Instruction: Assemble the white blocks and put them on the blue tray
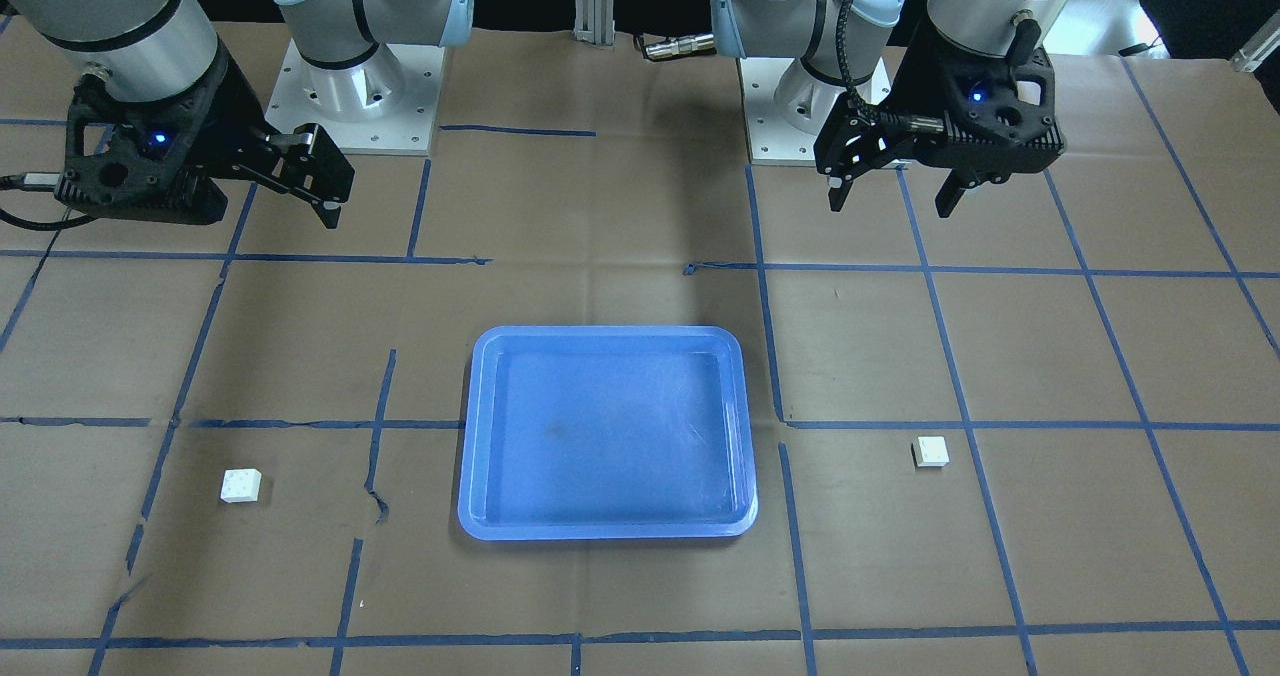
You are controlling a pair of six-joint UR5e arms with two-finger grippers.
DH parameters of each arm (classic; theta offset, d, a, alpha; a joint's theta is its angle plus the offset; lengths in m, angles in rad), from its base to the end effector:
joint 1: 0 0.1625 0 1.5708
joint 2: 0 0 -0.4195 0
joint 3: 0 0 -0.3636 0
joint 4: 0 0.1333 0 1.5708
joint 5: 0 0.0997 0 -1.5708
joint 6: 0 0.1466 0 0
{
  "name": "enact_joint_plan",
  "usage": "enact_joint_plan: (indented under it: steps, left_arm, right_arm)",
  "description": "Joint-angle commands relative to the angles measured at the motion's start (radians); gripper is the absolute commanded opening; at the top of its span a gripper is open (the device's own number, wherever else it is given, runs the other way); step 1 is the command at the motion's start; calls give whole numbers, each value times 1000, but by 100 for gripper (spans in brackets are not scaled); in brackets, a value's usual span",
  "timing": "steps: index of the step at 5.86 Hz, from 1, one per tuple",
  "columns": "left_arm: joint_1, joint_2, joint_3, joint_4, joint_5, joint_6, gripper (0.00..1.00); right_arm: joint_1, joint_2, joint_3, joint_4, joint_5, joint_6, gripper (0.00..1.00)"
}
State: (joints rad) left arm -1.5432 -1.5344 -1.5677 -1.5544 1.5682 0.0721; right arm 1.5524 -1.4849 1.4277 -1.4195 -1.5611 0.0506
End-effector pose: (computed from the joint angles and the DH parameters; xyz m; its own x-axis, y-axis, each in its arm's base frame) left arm -0.1211 -0.4593 0.4553 -0.9990 0.0445 -0.0014 0.0445 0.9974 -0.0559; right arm 0.1258 -0.4869 0.4459 -0.9976 0.0696 -0.0049 0.0689 0.9932 0.0943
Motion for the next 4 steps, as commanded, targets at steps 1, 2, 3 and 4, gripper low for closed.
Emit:
enact_joint_plan:
  steps: [1,2,3,4]
  left_arm:
    - [0,0,1,0,-2,0,99]
    - [0,0,1,0,-1,0,99]
    - [0,2,0,0,1,0,99]
    - [0,4,0,0,3,0,99]
  right_arm:
    - [0,0,0,1,0,0,100]
    - [0,0,-1,-1,-2,-3,100]
    - [0,1,0,2,-2,-15,100]
    - [0,2,0,2,-1,-29,100]
